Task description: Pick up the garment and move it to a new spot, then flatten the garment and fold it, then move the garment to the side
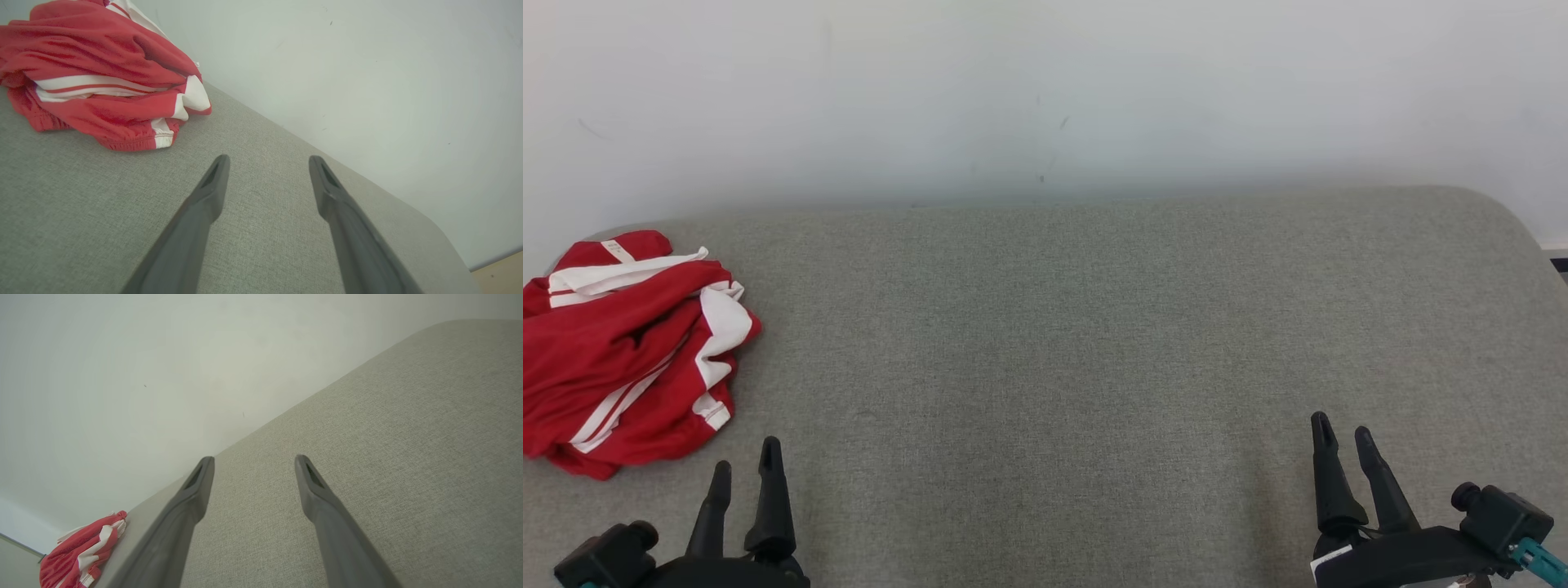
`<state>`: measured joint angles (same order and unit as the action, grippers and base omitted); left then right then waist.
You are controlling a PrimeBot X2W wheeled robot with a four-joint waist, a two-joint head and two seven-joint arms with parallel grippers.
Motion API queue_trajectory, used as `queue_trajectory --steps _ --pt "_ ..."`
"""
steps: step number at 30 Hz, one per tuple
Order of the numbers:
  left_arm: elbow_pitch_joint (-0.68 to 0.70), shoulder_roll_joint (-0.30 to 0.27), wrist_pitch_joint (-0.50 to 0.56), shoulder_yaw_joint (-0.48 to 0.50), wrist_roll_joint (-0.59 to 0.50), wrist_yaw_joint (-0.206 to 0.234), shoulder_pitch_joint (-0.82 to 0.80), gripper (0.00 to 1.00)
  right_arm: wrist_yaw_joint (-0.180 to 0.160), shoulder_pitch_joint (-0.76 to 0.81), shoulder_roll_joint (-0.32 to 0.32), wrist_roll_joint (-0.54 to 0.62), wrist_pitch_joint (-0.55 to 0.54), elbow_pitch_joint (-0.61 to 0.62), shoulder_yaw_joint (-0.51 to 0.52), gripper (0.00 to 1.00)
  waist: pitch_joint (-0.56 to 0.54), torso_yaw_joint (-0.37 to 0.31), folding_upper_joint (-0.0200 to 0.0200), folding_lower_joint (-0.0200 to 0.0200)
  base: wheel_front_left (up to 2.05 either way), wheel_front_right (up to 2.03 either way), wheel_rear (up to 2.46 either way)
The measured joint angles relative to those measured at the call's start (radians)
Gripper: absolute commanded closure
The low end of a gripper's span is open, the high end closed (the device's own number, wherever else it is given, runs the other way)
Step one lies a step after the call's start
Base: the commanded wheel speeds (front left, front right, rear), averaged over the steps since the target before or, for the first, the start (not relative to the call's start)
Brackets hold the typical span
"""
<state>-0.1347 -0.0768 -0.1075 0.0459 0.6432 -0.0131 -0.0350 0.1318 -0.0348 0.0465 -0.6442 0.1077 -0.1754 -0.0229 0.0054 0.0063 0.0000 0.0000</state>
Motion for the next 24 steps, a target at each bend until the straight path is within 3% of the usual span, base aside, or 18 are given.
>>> queue_trajectory --steps 24 --pt "0.038 -0.03 -0.062 -0.033 -0.242 0.023 0.005 0.0 0.0 0.014 0.001 0.286 0.063 0.028 -0.027 0.0 -0.002 0.011 0.0 0.0 0.0 0.0 0.0"
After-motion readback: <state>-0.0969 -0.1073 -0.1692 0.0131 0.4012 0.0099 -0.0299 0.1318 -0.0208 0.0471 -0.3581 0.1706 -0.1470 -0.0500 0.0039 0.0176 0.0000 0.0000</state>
